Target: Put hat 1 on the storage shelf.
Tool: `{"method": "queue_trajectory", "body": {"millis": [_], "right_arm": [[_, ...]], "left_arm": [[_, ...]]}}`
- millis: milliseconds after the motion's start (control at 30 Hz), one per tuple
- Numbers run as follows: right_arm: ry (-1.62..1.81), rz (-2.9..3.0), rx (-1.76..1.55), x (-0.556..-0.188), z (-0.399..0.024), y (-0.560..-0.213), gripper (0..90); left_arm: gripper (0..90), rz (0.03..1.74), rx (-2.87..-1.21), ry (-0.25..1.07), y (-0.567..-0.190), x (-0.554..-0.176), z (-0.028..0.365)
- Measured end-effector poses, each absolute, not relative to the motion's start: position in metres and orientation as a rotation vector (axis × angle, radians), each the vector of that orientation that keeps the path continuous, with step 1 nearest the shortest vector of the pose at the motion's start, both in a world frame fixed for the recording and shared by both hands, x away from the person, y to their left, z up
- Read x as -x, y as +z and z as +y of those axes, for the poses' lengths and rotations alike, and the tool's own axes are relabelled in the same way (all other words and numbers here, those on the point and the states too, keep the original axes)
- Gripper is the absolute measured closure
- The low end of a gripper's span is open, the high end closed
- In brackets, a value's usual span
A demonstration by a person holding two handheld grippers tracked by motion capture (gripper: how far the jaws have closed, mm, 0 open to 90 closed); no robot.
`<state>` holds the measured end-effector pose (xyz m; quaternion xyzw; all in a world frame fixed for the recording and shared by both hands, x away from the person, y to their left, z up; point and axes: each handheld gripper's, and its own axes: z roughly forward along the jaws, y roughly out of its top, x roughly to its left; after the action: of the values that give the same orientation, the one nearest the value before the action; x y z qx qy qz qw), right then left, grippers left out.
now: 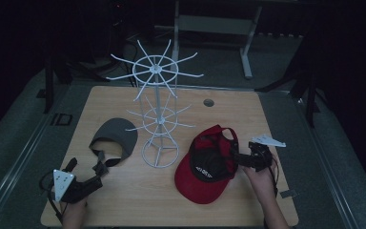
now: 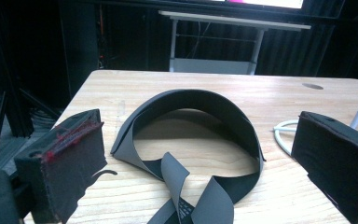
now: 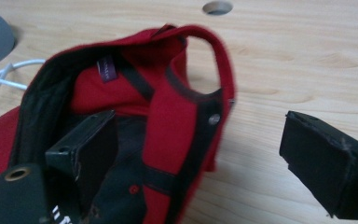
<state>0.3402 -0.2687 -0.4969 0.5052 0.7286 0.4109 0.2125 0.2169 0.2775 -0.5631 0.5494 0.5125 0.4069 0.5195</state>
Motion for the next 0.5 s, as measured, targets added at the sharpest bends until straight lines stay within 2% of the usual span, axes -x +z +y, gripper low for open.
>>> {"method": "queue_trajectory", "body": {"millis": [500], "right_arm": [[0.925, 2.099, -1.357, -0.351, -0.224, -0.532, 14.1]], "left_arm": [[3.0, 1.206, -1.334, 0.952, -0.562, -0.217, 0.274]]}}
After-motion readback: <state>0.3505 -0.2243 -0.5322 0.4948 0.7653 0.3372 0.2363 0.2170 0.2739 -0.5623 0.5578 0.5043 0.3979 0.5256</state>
